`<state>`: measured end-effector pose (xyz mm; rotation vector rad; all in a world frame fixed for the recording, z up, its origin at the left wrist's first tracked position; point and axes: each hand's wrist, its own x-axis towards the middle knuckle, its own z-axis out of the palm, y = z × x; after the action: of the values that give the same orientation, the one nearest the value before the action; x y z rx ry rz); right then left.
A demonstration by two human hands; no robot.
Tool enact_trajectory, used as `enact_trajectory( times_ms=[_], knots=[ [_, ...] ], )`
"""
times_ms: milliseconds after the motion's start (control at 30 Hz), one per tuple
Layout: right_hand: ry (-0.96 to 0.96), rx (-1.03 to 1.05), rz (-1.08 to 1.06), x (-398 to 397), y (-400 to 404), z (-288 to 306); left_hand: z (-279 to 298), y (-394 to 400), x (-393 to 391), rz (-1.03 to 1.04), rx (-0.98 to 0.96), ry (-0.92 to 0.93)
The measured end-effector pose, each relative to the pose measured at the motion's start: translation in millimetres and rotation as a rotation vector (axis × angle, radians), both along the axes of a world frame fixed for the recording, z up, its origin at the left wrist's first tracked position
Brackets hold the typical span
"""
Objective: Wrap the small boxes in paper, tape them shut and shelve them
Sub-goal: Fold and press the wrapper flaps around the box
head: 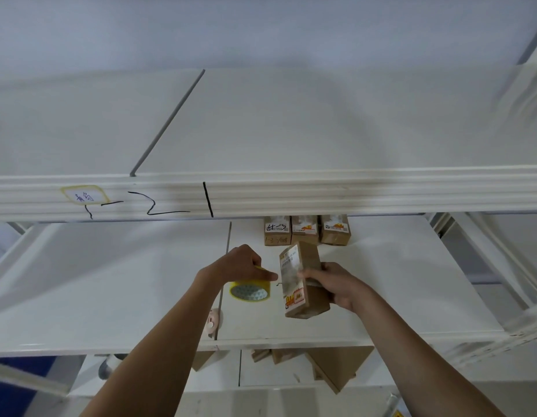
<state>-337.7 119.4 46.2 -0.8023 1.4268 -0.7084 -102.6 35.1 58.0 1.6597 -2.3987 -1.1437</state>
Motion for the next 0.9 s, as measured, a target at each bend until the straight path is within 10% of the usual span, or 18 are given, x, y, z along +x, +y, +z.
enact_trajectory(
  times_ms=[600,900],
  knots=[
    [-0.334,0.018,0.017,10.5,4.1,7.7,-13.2,-1.4,-11.4,0.083,-0.036,0.055],
    [0.077,-0.035,-0.083,32.5,-6.4,3.3,-15.4,1.5,-13.6,0.047,-0.131,0.022]
  ],
)
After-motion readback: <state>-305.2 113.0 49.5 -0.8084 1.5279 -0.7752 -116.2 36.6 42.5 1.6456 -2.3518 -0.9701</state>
